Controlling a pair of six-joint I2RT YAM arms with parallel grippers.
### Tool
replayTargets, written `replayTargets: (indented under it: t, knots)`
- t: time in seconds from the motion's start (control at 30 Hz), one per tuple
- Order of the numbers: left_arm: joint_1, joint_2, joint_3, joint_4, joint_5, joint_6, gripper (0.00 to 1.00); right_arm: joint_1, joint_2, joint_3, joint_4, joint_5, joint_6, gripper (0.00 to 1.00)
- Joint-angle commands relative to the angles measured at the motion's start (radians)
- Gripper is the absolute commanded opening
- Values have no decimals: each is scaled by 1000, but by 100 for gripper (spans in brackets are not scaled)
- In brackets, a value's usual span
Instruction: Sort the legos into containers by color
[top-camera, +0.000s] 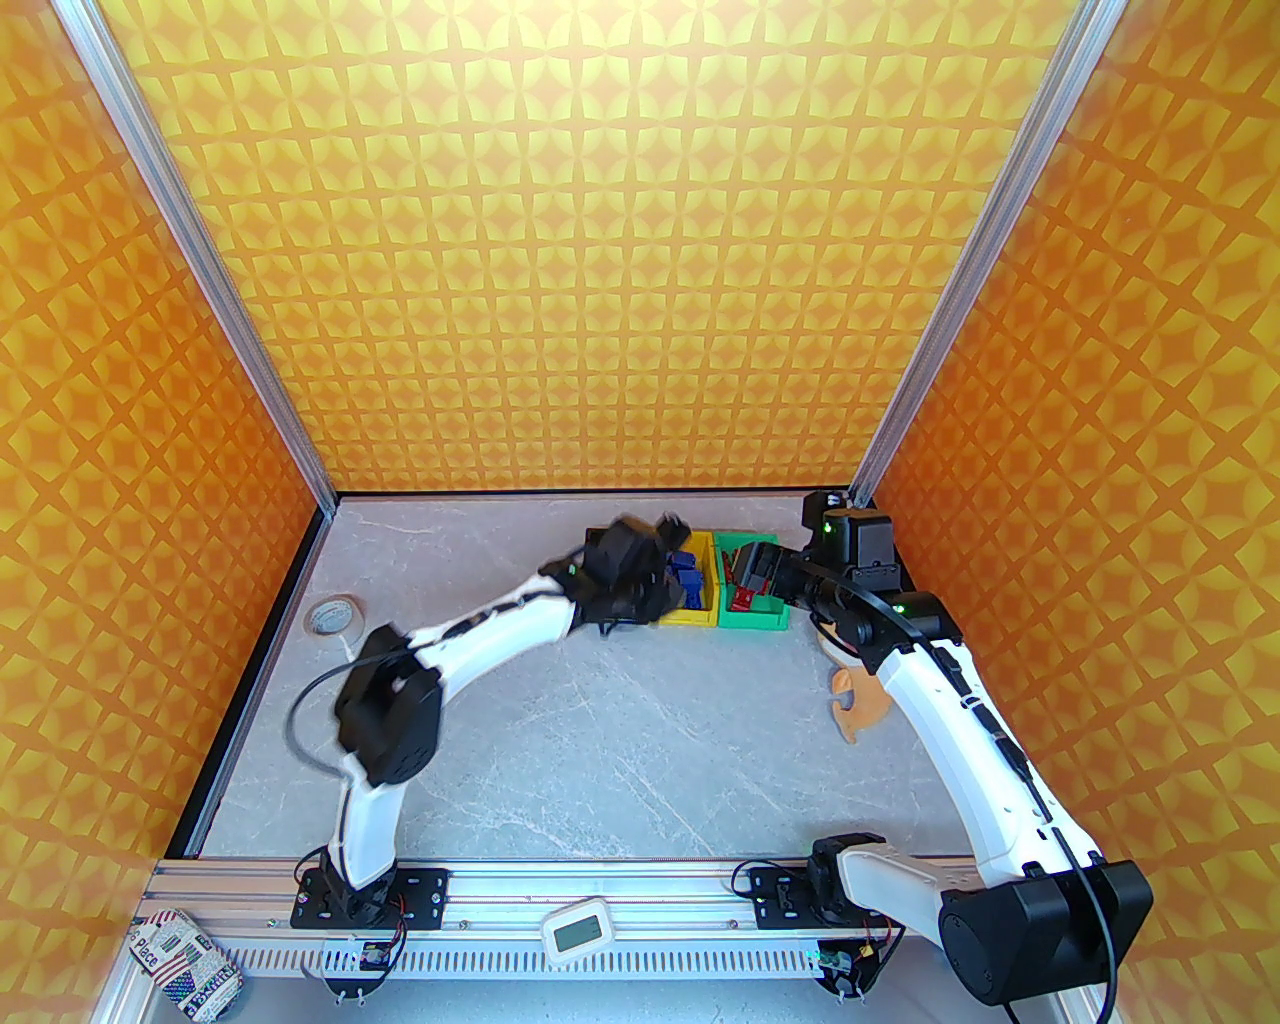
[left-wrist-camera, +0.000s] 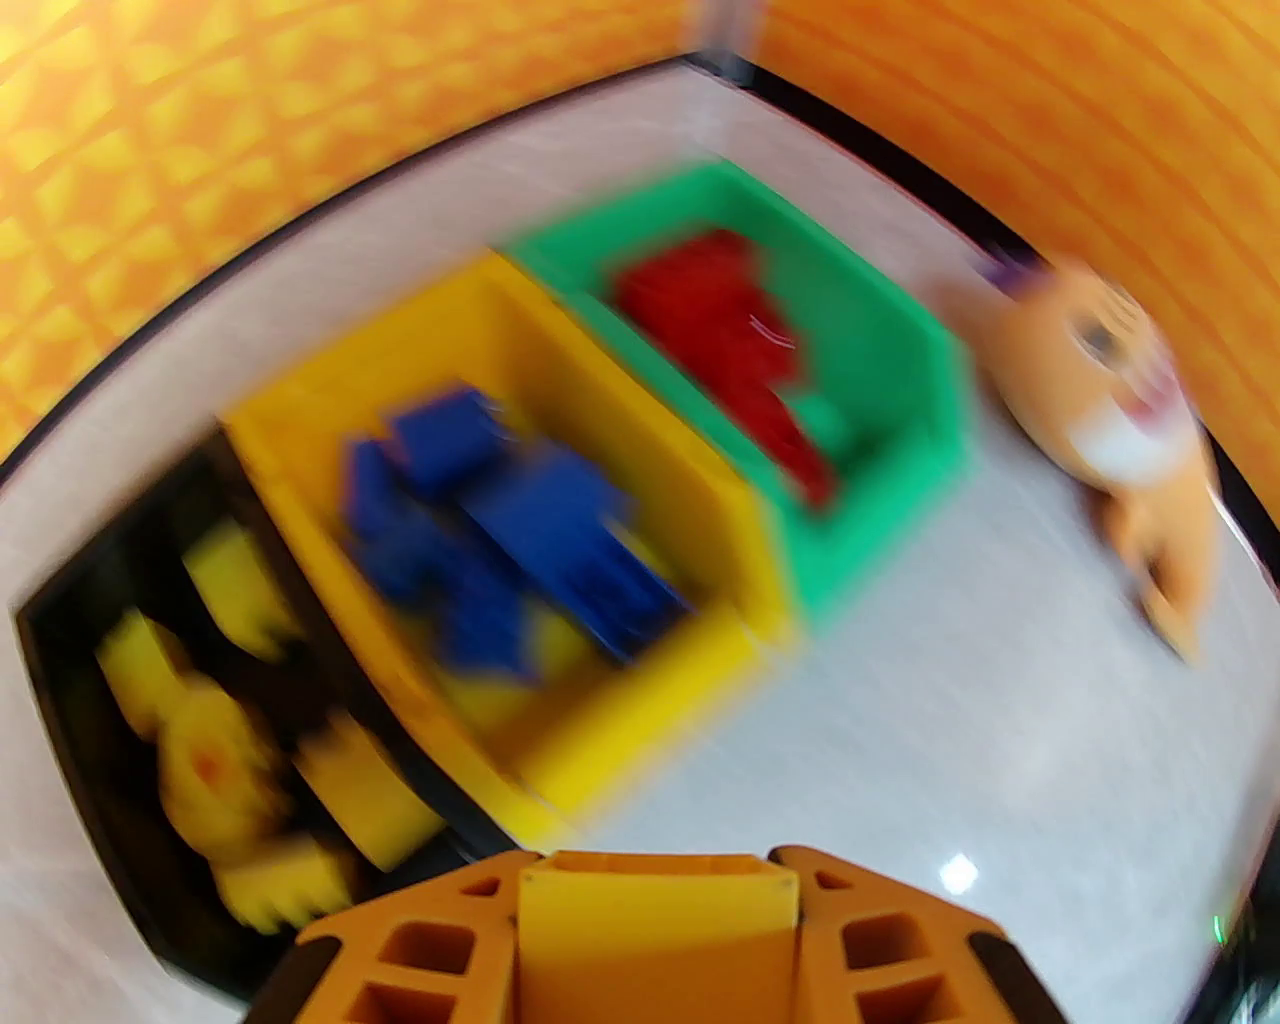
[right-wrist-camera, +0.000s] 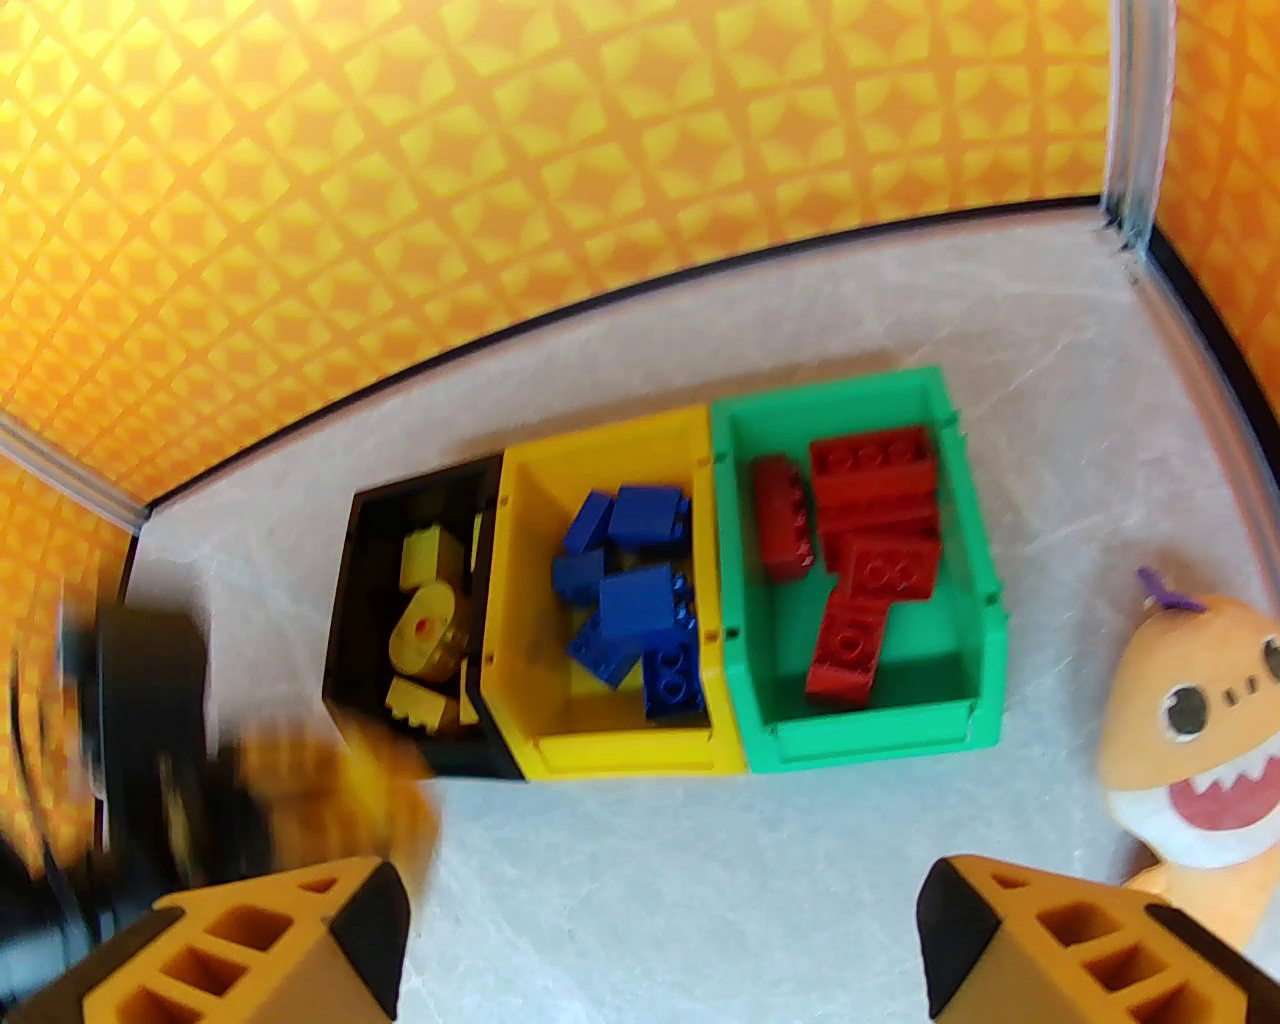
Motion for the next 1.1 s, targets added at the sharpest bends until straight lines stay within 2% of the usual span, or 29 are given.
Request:
replayTargets:
  t: [0.0, 0.17, 0.53, 0.57, 0.6, 0.67, 0.7, 0.77, 1.07]
  knots:
    - [51, 81, 123, -107, -9, -30, 19, -4, 1, -35, 49, -78, 26, 87]
    - [107, 143, 211, -124, -6, -38, 19, -4, 0, -52, 47, -87, 18, 87]
    - [119, 188, 269, -144, 25, -40, 20, -4, 9, -63, 51, -92, 16, 87]
    - [119, 188, 269, -145, 24, -42, 24, -4, 9, -63, 52, -91, 16, 87]
    - [119, 188, 269, -144, 24, -44, 31, -4, 9, -63, 51, -91, 16, 87]
    - [119, 187, 273, -148, 25, -46, 57, -4, 9, -60, 49, -92, 16, 87]
    - [119, 184, 274, -148, 26, -46, 65, -4, 9, -59, 48, -90, 16, 87]
    - [119, 172, 271, -146, 26, -44, 70, -4, 8, -58, 47, -90, 15, 87]
    - [119, 32, 175, -107, 12, -26, 76, -3, -10, -63, 37, -78, 12, 88]
